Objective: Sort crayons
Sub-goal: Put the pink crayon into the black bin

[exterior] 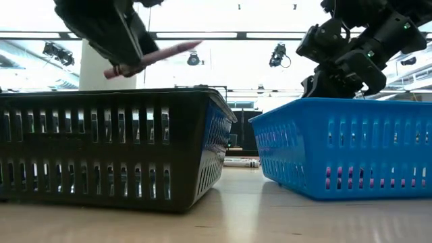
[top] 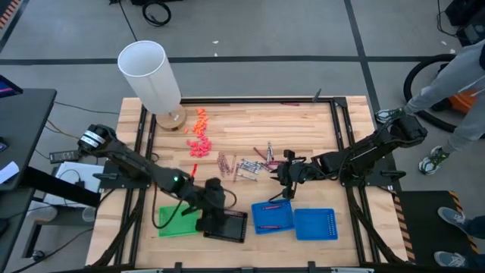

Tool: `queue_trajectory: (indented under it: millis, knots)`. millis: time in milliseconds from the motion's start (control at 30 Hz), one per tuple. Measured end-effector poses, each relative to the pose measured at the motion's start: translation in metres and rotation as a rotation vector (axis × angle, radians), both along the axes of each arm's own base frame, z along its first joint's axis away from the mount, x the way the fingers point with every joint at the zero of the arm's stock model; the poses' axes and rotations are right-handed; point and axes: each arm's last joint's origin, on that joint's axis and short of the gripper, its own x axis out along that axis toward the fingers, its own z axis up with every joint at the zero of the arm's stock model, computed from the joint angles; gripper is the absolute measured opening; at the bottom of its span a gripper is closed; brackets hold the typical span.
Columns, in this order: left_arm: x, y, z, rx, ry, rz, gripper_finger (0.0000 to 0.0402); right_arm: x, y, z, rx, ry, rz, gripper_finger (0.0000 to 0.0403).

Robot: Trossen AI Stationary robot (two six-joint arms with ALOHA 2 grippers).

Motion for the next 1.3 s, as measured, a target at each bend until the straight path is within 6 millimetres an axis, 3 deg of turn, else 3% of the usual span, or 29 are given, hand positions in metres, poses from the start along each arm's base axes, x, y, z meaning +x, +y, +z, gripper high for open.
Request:
queue_trajectory:
  millis: [300, 500, 667, 967, 1300]
  knots:
    - [0.004, -0.018, -0.036, 0.057, 0.094, -0.057, 0.0027, 0.000, 0.000, 0.003, 0.023, -0.019, -0.015, 0.0105]
    - [0.005, -0.016, -0.031, 0.027, 0.076, -0.017, 0.0098, -0.001, 0.000, 0.003, 0.042, -0.018, -0.009, 0.0105]
    - [0.010, -0.009, -0.010, -0.004, 0.046, 0.017, 0.0137, 0.000, 0.000, 0.004, 0.043, -0.022, -0.008, 0.0105]
    - [0.025, 0.036, -0.009, 0.242, 0.000, 0.381, 0.0141, 0.003, 0.001, 0.008, 0.038, -0.073, -0.011, 0.0105]
    - [0.033, 0.082, -0.019, 0.155, 0.034, 0.687, 0.0142, 0.003, 0.000, 0.008, 0.021, -0.081, -0.025, 0.0105]
